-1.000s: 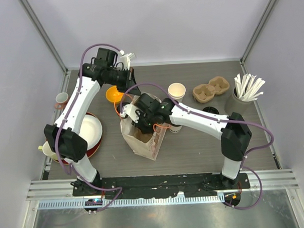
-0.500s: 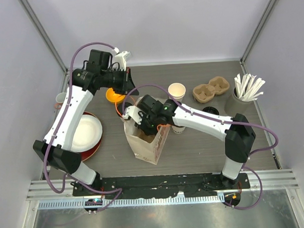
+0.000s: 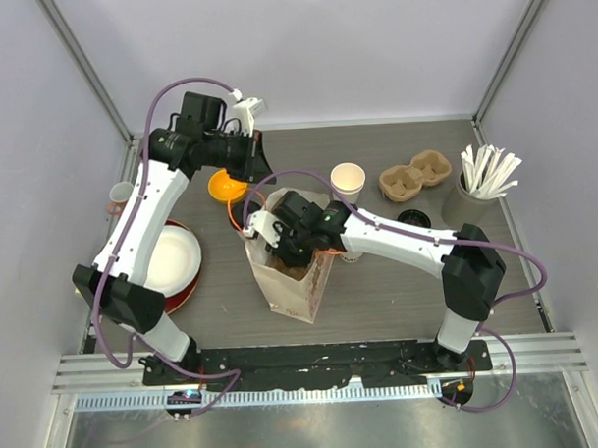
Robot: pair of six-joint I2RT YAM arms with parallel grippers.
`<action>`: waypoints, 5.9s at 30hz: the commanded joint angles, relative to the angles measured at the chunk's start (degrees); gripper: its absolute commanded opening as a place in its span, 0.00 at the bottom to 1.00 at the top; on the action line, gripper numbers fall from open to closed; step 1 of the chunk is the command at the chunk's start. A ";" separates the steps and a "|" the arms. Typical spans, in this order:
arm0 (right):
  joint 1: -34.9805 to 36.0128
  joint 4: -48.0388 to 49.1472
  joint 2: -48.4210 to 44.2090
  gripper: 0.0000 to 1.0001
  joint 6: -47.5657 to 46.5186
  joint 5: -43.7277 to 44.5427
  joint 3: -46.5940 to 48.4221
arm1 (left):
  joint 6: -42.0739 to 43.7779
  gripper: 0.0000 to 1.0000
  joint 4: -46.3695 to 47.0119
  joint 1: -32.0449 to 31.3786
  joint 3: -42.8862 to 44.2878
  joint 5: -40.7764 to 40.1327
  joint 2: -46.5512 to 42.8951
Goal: Pack the takeout coffee
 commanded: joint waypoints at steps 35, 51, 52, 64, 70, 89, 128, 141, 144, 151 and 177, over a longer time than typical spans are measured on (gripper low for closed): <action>-0.42 2.60 -4.80 0.02 9.34 2.57 -0.40 | -0.67 0.26 -13.11 12.01 -1.11 11.55 -4.84; -0.95 -3.63 -6.04 0.02 10.48 0.29 -3.92 | -2.96 0.00 -8.63 12.00 2.05 8.48 -10.02; -0.95 -3.72 -5.86 0.02 10.48 0.03 -3.83 | -3.39 0.00 -8.10 12.01 1.96 8.39 -10.55; -0.95 -4.51 1.44 0.05 9.87 -1.12 0.48 | -7.00 0.00 1.39 11.48 -11.66 11.81 -16.79; -0.95 -8.02 1.62 0.43 10.39 -1.82 4.69 | -4.37 0.00 2.36 9.19 -14.04 12.43 -18.46; -0.95 -6.72 -4.89 0.91 14.08 5.20 10.85 | -0.41 0.00 -0.71 7.88 -12.20 9.09 -19.52; -0.77 -3.02 -11.48 0.88 14.08 9.95 23.33 | -3.92 0.00 1.57 7.61 -13.25 8.74 -19.61; -3.49 4.10 -8.33 0.93 29.34 24.09 36.77 | -1.64 0.00 2.27 7.70 -15.79 7.51 -22.85; -7.09 1.74 -7.18 0.92 36.20 24.37 41.07 | -1.72 0.00 2.97 7.61 -17.11 7.25 -23.82; -13.33 -8.72 -3.14 0.86 46.07 24.80 48.64 | -1.99 0.00 3.42 7.61 -18.61 6.54 -26.29; -31.35 -26.59 -13.15 0.61 40.99 10.05 9.37 | -1.81 0.00 4.65 7.08 -18.52 6.63 -25.85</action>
